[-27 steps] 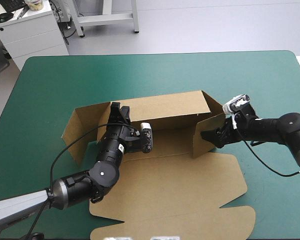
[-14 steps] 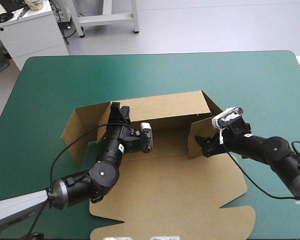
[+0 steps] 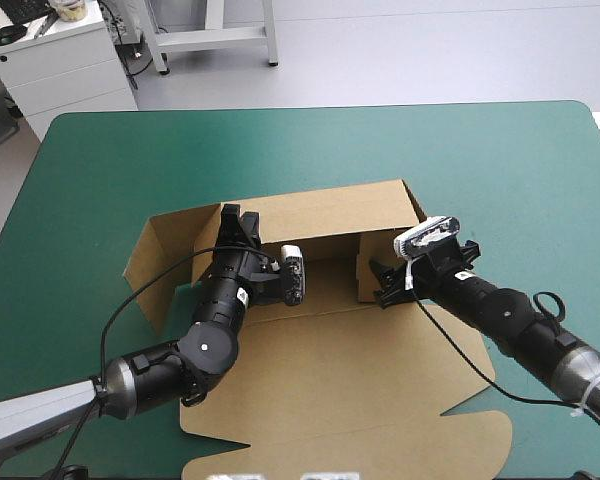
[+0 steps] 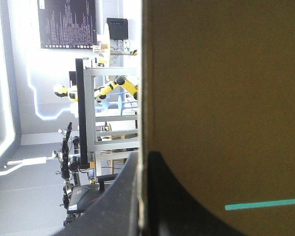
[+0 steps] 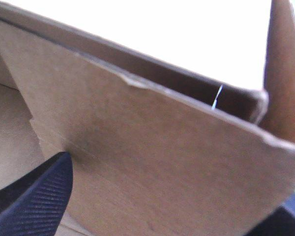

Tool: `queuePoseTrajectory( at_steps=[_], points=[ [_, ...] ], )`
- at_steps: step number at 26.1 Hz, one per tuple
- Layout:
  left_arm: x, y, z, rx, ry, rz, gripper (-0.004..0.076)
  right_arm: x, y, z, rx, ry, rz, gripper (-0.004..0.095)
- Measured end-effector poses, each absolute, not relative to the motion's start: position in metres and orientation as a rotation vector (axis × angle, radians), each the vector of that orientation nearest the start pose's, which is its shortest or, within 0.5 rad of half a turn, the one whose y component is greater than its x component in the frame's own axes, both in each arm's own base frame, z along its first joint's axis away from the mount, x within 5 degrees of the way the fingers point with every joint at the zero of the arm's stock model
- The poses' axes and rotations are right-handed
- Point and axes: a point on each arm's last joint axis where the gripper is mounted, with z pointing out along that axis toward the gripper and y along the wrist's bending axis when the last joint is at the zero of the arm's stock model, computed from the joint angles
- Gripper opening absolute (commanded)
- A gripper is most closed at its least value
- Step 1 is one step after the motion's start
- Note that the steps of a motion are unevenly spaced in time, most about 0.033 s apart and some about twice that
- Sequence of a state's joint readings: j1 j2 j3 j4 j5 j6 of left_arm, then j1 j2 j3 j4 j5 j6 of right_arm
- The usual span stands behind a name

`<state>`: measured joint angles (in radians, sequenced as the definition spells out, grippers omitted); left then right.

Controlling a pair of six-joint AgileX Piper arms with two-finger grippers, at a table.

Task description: Fold the box

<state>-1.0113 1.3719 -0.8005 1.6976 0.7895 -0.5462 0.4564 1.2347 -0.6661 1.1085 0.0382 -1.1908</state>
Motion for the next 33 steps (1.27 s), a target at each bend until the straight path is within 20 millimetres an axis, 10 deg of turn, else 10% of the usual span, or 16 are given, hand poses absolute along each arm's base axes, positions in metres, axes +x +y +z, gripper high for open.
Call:
queuePoseTrajectory(
  at_steps=[2,6,11,19,33],
  points=[
    [0.200,-0.199,0.288,1.413,1.293,0.877,-0.0010,0.234,0.118,0.254,-0.543,2.024,0.238,0.0600],
    [0.200,-0.199,0.288,1.413,1.293,0.877,-0.0010,0.238,0.116,0.252,-0.491,2.031,0.212,-0.0013],
    [0.200,-0.198,0.288,1.407,1.300,0.883,0.0054,0.240,0.113,0.252,-0.446,2.029,0.193,-0.0020],
    [0.200,-0.200,0.287,1.421,1.285,0.865,0.0432,0.240,0.113,0.252,-0.438,2.034,0.204,-0.0020],
    [0.181,-0.214,0.290,1.429,1.229,0.857,0.0436,0.248,0.109,0.256,-0.376,1.998,0.130,-0.0020]
  ],
)
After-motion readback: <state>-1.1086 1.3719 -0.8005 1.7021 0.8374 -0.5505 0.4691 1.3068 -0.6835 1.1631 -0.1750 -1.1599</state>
